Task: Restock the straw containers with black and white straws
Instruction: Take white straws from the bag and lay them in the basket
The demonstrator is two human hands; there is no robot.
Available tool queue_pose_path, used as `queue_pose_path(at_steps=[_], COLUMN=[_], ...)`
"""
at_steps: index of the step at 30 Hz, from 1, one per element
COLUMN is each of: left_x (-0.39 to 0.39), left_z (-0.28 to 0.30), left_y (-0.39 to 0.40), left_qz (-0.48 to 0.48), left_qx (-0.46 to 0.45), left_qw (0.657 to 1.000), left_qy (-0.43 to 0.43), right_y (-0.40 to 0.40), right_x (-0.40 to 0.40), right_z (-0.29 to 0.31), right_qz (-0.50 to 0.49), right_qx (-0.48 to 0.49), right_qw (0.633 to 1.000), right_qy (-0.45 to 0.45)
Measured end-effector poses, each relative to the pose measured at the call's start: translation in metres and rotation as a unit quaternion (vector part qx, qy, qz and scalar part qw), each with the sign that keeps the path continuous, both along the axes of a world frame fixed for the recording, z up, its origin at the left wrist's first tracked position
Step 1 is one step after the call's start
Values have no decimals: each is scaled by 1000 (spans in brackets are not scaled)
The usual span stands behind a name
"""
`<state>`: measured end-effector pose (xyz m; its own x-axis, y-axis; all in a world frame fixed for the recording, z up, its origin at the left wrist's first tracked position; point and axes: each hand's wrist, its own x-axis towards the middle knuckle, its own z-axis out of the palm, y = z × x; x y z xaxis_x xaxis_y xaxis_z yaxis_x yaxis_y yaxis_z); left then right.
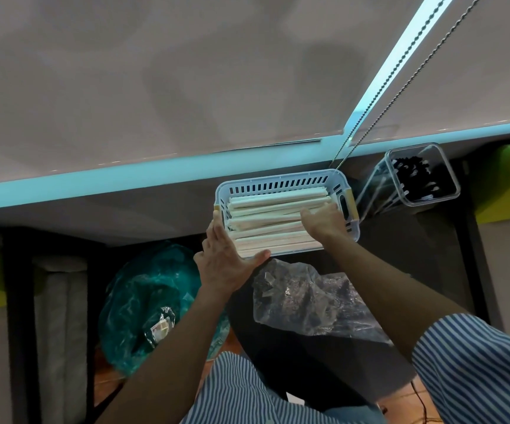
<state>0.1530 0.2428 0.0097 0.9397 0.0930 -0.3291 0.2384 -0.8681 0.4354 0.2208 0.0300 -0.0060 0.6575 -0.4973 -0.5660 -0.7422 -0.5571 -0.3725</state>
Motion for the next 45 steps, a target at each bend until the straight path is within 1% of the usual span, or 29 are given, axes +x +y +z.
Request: queue_pose_path(at_steps=[4,10,14,16,20,25,31,33,38,45], left_x=[2,1,1,1,1,2,1,2,0,3], left_z=[1,2,3,3,3,3,4,4,4,4], left_y=[-1,0,0,0,0,0,1,0,0,-1], left_qz=[0,2,6,9,6,7,9,10,12,3], left_qx=[13,13,13,9,13,8,10,12,13,32], left_qw=[1000,1000,1000,1000,1000,1000,1000,1000,1000,999], left_qy=[6,10,8,6,9,9,8,9,6,9], right_y=[0,-4,-6,-4,-4,-13,-4,-6,-14,-17], right_x=[6,7,10,12,14,21,28,28,32,37], right_z=[-7,-10,-7,-6,-10,-8,1,-1,0,-1], right_qz=[-36,-47,-67,-71,-68,-101,-78,-67,-83,-97], right_qx=[29,38,43,60,83,93,149,138,142,203], right_qw=[999,998,995,993,993,988,982,984,984,973], right_qy=[-16,-11,-56,-68,-45,-67,-89,-87,-70,-47])
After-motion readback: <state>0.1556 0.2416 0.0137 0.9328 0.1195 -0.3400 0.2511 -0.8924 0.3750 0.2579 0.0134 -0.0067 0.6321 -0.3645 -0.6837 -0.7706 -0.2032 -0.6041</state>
